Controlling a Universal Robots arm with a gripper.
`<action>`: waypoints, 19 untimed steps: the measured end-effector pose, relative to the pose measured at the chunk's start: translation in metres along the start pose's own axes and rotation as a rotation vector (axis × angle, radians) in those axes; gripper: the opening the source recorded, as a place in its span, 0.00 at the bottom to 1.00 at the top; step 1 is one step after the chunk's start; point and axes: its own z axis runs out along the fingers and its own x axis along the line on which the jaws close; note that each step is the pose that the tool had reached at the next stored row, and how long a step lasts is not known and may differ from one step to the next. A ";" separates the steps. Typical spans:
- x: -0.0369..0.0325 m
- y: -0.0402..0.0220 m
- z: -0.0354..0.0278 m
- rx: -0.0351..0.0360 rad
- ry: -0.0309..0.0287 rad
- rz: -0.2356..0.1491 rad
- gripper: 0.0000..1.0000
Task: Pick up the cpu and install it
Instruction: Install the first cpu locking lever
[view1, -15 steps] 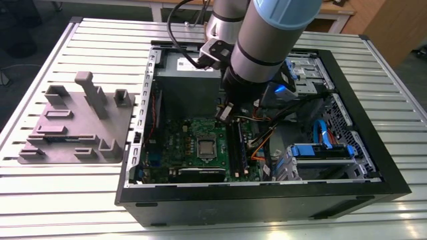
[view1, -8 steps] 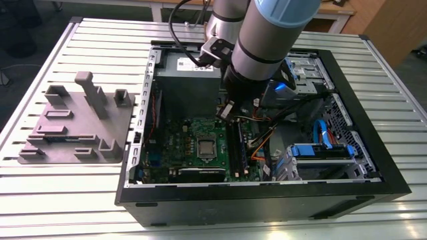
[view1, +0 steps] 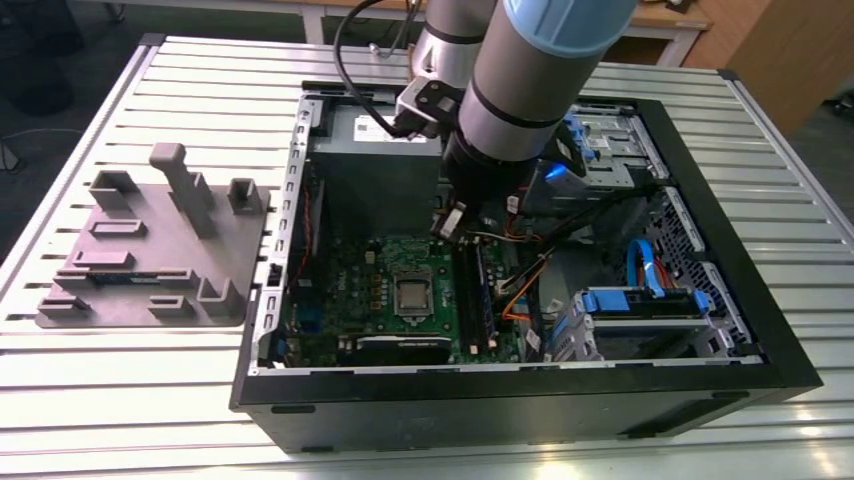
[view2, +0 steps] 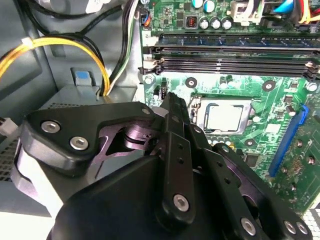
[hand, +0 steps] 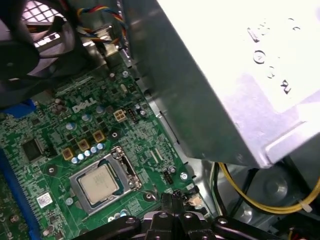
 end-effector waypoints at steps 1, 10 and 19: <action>0.0012 0.0002 0.0000 -0.0001 0.0003 -0.004 0.10; 0.0108 -0.0019 -0.0010 -0.0006 0.0022 -0.017 0.10; 0.0114 -0.0024 -0.0012 -0.0007 0.0023 -0.018 0.10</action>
